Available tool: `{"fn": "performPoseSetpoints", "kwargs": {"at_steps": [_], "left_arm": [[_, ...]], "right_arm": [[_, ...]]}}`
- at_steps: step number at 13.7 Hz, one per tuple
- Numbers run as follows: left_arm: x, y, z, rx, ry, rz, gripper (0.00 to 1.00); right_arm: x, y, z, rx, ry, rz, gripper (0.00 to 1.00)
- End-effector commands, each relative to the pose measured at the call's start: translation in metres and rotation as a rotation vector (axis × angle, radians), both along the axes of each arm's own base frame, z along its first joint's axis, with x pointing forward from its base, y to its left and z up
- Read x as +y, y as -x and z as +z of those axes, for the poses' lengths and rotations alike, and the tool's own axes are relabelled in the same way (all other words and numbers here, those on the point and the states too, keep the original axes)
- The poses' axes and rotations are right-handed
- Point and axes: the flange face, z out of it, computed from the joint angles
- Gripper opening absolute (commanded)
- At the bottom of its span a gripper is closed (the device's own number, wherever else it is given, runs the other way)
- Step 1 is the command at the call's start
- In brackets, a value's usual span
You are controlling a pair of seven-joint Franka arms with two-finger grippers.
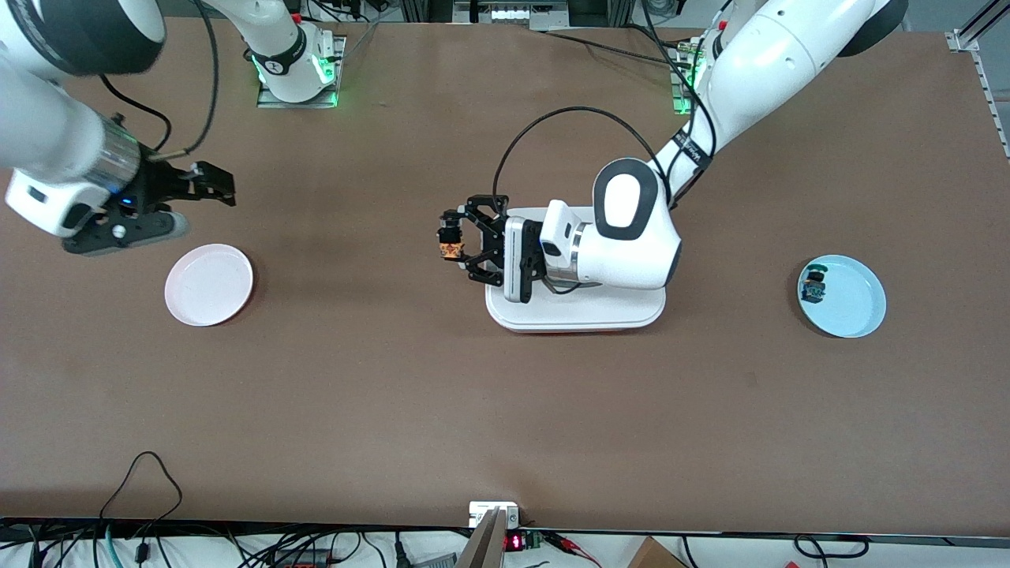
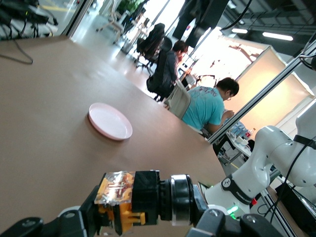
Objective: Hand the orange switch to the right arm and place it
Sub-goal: 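Reach the right gripper toward the switch held by the left gripper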
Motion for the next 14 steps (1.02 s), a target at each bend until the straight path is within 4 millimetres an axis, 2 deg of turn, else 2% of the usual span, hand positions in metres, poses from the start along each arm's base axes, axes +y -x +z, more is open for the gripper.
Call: {"fn": "performPoseSetpoints", "kwargs": {"at_steps": [1, 5, 6, 8, 10, 12, 14], "left_arm": [[0.001, -0.002, -0.004, -0.107, 0.092, 0.017, 0.24], [0.001, -0.004, -0.003, -0.114, 0.106, 0.027, 0.24], [0.001, -0.004, -0.004, -0.106, 0.111, 0.033, 0.24], [0.0, -0.005, -0.002, -0.103, 0.117, 0.038, 0.25], [0.0, -0.005, -0.001, -0.097, 0.124, 0.045, 0.25], [0.0, -0.005, -0.001, -0.095, 0.124, 0.045, 0.26], [-0.005, -0.001, -0.001, -0.094, 0.125, 0.038, 0.26]], "right_arm": [[0.02, -0.004, -0.019, 0.087, -0.229, 0.036, 1.0], [0.02, -0.039, -0.076, 0.228, -0.661, -0.178, 1.0], [0.021, -0.053, -0.109, 0.292, -0.805, -0.263, 1.0], [0.032, -0.061, -0.138, 0.327, -0.957, -0.35, 1.0], [0.05, -0.058, -0.164, 0.326, -1.072, -0.436, 1.0], [0.071, -0.047, -0.19, 0.307, -1.148, -0.465, 1.0], [0.101, -0.036, -0.21, 0.281, -1.201, -0.511, 1.0]]}}
